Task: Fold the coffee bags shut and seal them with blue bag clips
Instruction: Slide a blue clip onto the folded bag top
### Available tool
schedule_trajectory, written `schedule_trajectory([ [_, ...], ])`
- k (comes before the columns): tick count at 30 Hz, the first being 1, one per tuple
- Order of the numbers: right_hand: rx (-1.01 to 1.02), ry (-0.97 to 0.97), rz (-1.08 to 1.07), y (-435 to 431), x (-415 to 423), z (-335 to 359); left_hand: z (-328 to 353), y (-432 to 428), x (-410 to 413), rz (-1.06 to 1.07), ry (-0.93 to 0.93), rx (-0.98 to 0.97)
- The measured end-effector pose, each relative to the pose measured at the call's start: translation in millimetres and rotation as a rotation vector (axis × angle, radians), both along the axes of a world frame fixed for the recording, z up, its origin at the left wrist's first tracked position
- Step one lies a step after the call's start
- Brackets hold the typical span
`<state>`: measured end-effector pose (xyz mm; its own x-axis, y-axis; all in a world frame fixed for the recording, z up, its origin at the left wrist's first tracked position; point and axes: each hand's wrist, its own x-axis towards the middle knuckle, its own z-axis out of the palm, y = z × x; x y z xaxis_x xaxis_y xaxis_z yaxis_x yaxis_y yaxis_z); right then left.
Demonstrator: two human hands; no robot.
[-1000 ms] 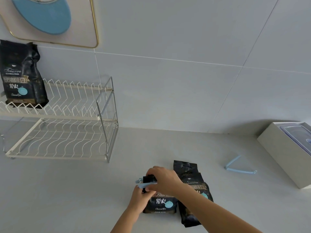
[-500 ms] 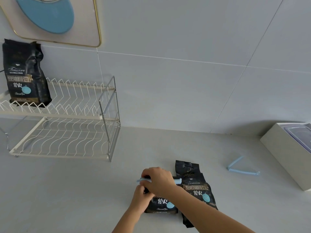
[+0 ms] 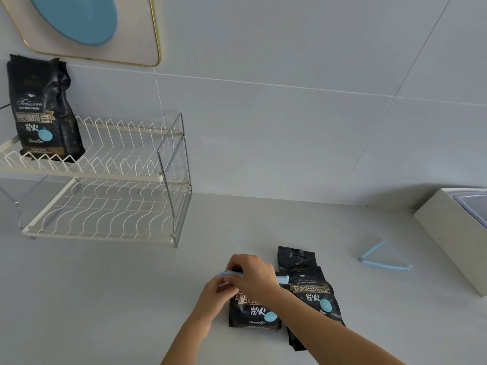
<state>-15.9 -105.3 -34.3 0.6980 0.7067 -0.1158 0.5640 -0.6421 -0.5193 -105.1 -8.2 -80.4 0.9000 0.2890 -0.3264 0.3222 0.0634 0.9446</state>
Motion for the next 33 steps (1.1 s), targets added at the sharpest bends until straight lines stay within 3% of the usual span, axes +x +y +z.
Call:
schedule_trajectory([
  [10,0.01,0.03,-0.02,0.5,0.5,2.0,-3.0,17.8,-5.9,0.299,-0.111,0.061],
  [20,0.031,-0.052,0.011,0.0,-3.7,-0.4,-4.1,25.6,-7.7,0.21,-0.168,0.181],
  [28,0.023,0.066,-0.011,-4.0,1.6,5.4,-2.6,20.1,-4.2,0.289,-0.136,0.198],
  [33,0.122,0.07,-0.019,-10.0,4.3,5.8,-4.0,18.5,0.1,0.302,-0.116,0.18],
])
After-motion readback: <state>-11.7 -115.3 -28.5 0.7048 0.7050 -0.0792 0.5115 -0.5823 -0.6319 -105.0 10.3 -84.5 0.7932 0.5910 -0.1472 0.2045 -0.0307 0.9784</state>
